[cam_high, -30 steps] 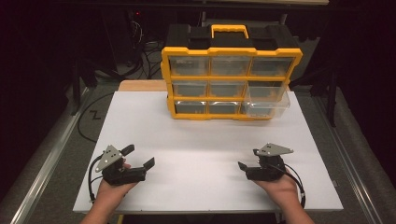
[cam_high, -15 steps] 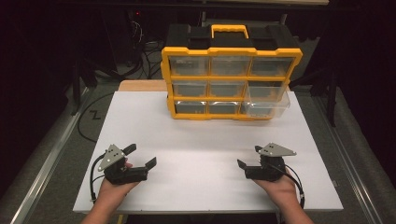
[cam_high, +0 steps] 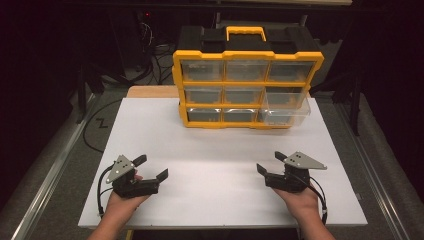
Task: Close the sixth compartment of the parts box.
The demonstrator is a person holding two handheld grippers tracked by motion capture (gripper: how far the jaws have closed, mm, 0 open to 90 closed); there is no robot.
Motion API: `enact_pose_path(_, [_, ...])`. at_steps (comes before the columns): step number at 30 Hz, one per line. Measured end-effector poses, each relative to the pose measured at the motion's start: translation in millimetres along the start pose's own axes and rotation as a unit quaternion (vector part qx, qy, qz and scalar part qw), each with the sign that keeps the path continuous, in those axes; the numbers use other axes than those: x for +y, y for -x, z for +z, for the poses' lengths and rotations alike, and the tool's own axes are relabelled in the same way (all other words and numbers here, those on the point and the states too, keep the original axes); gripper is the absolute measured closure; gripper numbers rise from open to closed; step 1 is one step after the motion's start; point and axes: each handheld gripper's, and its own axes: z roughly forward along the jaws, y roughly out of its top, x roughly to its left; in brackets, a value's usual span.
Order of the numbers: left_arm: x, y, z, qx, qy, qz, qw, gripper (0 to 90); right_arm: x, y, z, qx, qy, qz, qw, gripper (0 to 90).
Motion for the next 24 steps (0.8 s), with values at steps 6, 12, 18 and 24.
enact_pose_path(6, [0.9, 1.9, -3.8, 0.002, 0.004, 0.008, 1.0, 4.5, 4.3, 2.0, -4.5, -0.036, 0.02, 0.007, 0.9991, 34.5])
enact_pose_path(12, [-0.2, 1.5, -6.8, 0.005, 0.004, 0.008, 0.9999, 4.5, 13.3, 6.0, -9.5, -0.077, 0.035, 0.016, 0.9963, 64.0])
enact_pose_path(18, [-3.4, 0.9, -8.5, 0.006, -0.003, 0.01, 0.9999, 4.5, 22.3, 14.2, -6.5, -0.103, 0.041, 0.017, 0.9936, 85.2])
enact_pose_path(24, [-5.2, -0.5, -13.0, 0.004, -0.001, 0.01, 0.9999, 4.5, 32.1, 31.6, -0.7, -0.133, 0.05, 0.026, 0.9895, 90.0])
